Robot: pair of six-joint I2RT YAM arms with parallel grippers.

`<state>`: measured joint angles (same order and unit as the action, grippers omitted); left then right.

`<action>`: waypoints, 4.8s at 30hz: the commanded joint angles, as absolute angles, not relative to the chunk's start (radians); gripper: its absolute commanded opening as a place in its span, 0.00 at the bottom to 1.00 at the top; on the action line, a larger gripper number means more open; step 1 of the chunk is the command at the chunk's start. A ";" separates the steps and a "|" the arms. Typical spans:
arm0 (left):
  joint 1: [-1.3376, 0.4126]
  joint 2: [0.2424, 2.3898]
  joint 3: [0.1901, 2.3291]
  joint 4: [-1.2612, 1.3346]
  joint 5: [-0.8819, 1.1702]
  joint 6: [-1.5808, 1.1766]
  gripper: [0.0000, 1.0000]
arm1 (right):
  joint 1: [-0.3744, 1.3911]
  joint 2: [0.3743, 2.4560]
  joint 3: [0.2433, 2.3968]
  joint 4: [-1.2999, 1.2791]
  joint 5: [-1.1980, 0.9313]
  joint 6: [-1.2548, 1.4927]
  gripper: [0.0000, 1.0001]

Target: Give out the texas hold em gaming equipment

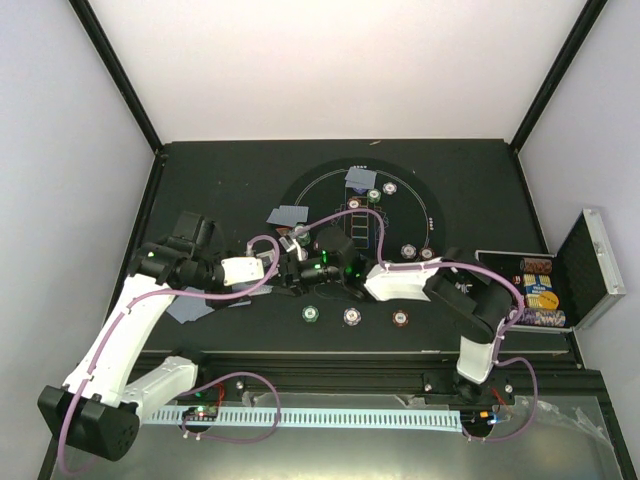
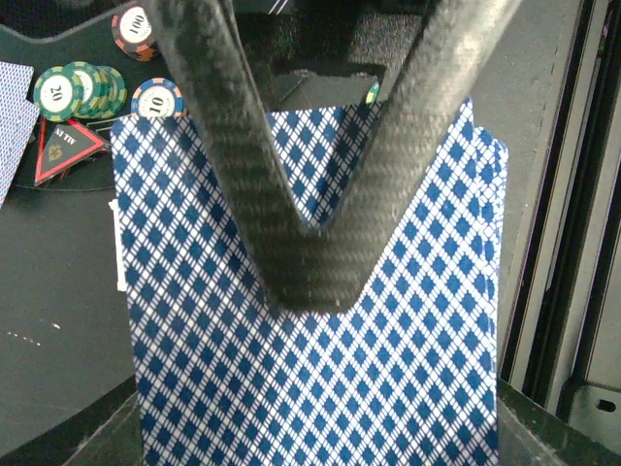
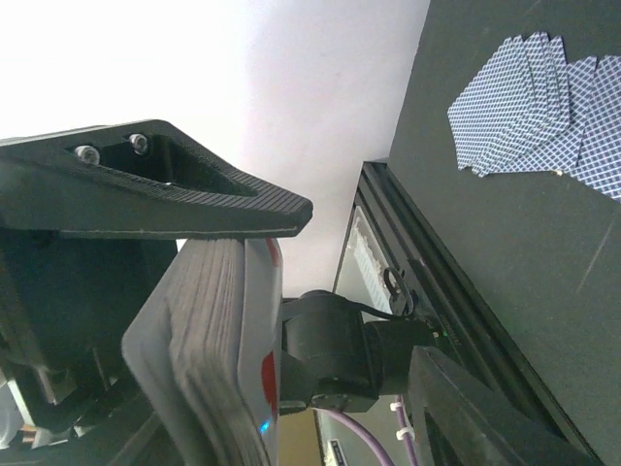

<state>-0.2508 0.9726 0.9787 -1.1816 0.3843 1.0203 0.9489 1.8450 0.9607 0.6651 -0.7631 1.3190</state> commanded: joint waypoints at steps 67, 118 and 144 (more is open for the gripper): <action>-0.249 0.951 0.993 -1.189 0.362 1.044 0.02 | 0.909 1.602 0.920 0.393 -0.692 1.168 0.72; -0.249 0.958 1.004 -1.187 0.350 1.051 0.02 | 0.806 1.520 0.862 0.238 -0.670 1.061 0.01; -0.249 0.961 0.995 -1.193 0.344 1.051 0.02 | 0.392 1.242 0.417 -0.038 -0.602 0.852 0.01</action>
<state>-0.2501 0.9642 0.9775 -1.1969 0.3218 1.0370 0.4015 1.2480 0.4183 0.0143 -0.6640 0.9005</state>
